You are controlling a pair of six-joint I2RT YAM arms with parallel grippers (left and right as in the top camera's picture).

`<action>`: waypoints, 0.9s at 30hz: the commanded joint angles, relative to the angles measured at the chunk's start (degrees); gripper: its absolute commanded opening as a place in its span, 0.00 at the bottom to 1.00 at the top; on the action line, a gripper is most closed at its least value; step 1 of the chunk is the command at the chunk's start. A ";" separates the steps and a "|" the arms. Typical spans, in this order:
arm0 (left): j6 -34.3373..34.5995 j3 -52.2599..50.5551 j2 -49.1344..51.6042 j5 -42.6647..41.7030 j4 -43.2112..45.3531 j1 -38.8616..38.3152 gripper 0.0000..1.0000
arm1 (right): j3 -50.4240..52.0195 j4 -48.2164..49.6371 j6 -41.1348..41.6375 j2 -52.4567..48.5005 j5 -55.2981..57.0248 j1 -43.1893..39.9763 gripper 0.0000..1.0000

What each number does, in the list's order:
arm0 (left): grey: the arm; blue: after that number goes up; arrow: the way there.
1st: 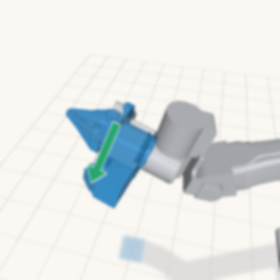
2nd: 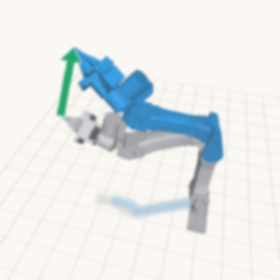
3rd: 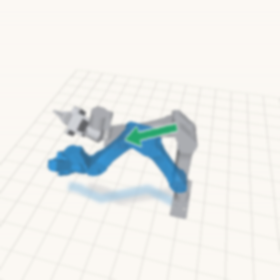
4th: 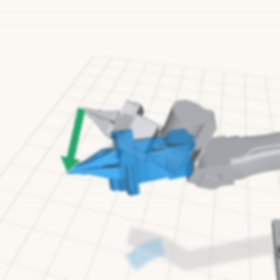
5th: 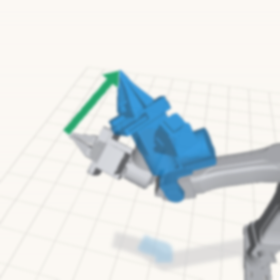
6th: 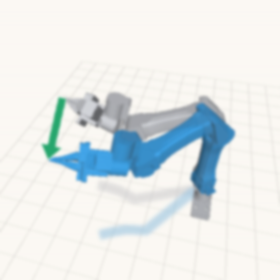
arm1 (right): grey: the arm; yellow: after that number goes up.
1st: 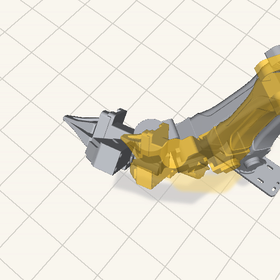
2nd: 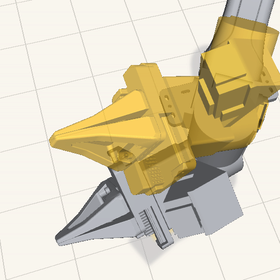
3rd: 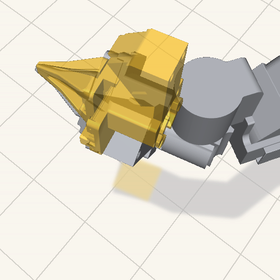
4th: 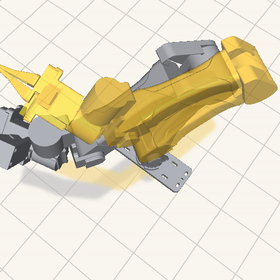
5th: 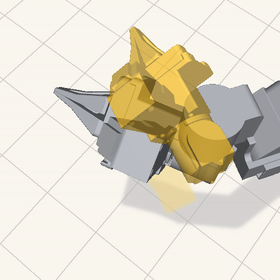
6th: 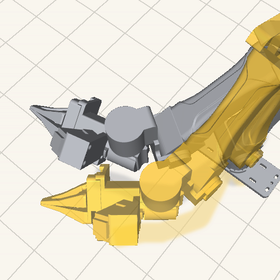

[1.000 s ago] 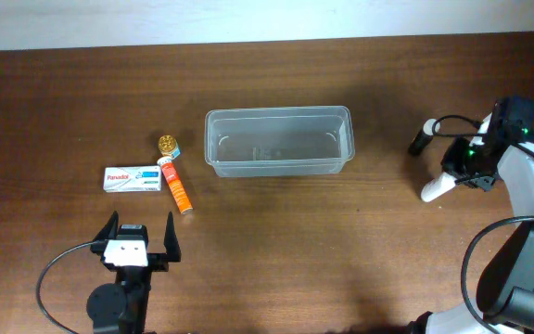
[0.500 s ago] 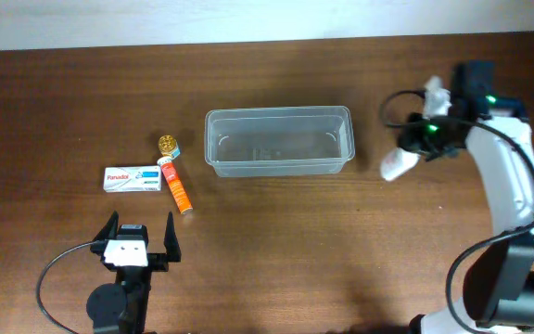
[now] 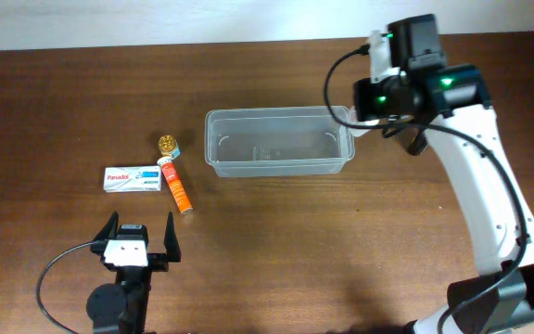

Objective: Pack container
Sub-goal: 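Carry the white bottle into the container and release it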

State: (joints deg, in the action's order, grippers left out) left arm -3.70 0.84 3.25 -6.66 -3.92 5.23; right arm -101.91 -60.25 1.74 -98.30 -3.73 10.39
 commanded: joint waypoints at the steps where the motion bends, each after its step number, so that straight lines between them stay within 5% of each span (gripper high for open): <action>1: -0.92 -0.33 -0.33 0.00 -0.04 0.24 1.00 | -1.49 1.16 1.40 0.68 5.38 3.91 0.19; 27: -0.92 -0.33 -0.33 0.00 -0.04 0.24 1.00 | -1.38 6.99 12.20 -17.70 8.94 6.27 0.19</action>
State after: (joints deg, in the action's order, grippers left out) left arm -3.70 0.84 3.25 -6.66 -3.92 5.23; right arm -101.91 -54.35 11.25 -114.54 3.90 16.29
